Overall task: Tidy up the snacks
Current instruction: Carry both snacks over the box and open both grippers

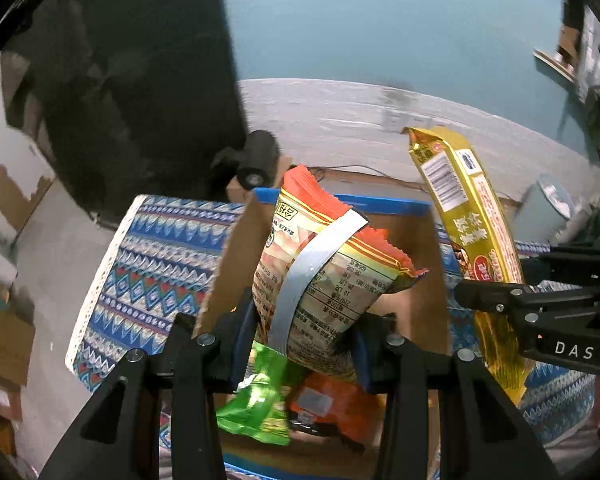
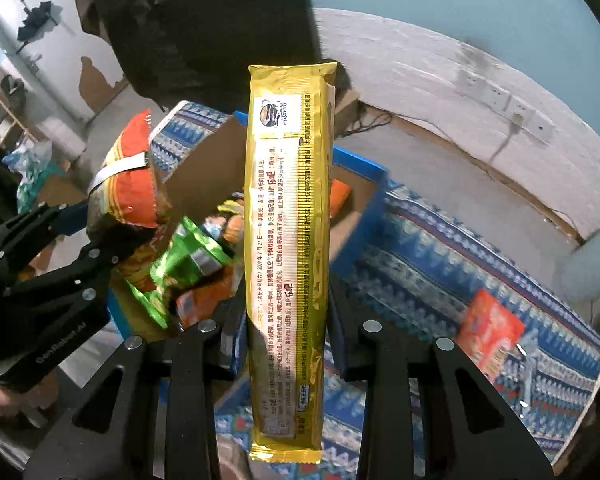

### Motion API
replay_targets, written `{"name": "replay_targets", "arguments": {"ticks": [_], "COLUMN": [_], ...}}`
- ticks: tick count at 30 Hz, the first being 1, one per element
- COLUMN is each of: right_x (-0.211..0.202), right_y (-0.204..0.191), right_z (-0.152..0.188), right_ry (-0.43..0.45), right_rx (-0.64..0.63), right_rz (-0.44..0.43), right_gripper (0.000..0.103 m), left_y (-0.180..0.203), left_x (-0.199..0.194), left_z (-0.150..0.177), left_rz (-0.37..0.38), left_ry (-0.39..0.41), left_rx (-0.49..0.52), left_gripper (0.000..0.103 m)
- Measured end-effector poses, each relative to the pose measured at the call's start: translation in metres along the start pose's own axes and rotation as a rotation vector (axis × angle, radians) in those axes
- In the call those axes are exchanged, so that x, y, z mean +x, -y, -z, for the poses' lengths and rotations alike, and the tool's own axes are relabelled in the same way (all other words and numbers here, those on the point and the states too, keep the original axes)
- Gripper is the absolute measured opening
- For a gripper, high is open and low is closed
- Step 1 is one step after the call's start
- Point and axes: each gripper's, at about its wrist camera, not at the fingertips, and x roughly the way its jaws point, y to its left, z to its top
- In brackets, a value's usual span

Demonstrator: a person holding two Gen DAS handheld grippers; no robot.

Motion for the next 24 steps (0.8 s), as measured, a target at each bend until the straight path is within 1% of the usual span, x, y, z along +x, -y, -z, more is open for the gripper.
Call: {"name": "replay_targets", "arguments": {"ticks": [6,11,12,13,15,16,17,18,19,21,24], "right_x": [0.024,0.041,0.042,0.042,0.039,0.038,0.036,0.033,0.03,0.025,0.014], "right_y": [-0.013,-0.017,-0.018,-0.019,-0.021,-0.02,-0.021,-0.02,-0.018,-0.015,-0.003], "right_z": [-0.019,-0.028,-0.029,-0.03,-0.032,-0.032,-0.033,-0.032,-0.032,-0.031,-0.024], "right_ry": [-0.031,-0.062,-0.064,-0.062,-0.054,-0.052,-0.051,-0.046,-0.041,-0.032,-0.018], "right_rx": [0.015,0.018,0.017,0.015,0.007,0.002,0.0,-0.003,-0.004,-0.003,-0.004], "right_rz": [-0.036,-0.054,-0.054,-0.052,-0.039,-0.037,-0.033,-0.023,-0.015,-0.003,0.016], "right_gripper": [0.031,0.032,0.034,0.037,0.038,0.038,0.039,0.043,0.045,0.056,0.063], "left_y": [-0.027,-0.034,-0.034,-0.034,-0.032,-0.03,-0.028,-0.026,-0.022,-0.018,-0.008], "left_x": [0.015,0.024,0.025,0.026,0.026,0.025,0.024,0.022,0.02,0.017,0.012], "left_z": [0.003,0.008,0.008,0.008,0.008,0.007,0.007,0.006,0.005,0.004,0.003], "left_rz": [-0.016,-0.026,-0.031,-0.034,-0.036,-0.04,-0.048,-0.052,-0.054,-0.05,-0.031], "left_ry": [-0.035,-0.066,-0.07,-0.074,-0.076,-0.072,-0.062,-0.055,-0.05,-0.046,-0.037], "left_rx": [-0.06,-0.08,-0.084,-0.088,-0.086,-0.085,-0.082,-0.077,-0.068,-0.054,-0.035], "left_gripper": [0.043,0.043,0.044,0.046,0.057,0.064,0.067,0.069,0.072,0.075,0.079]}}
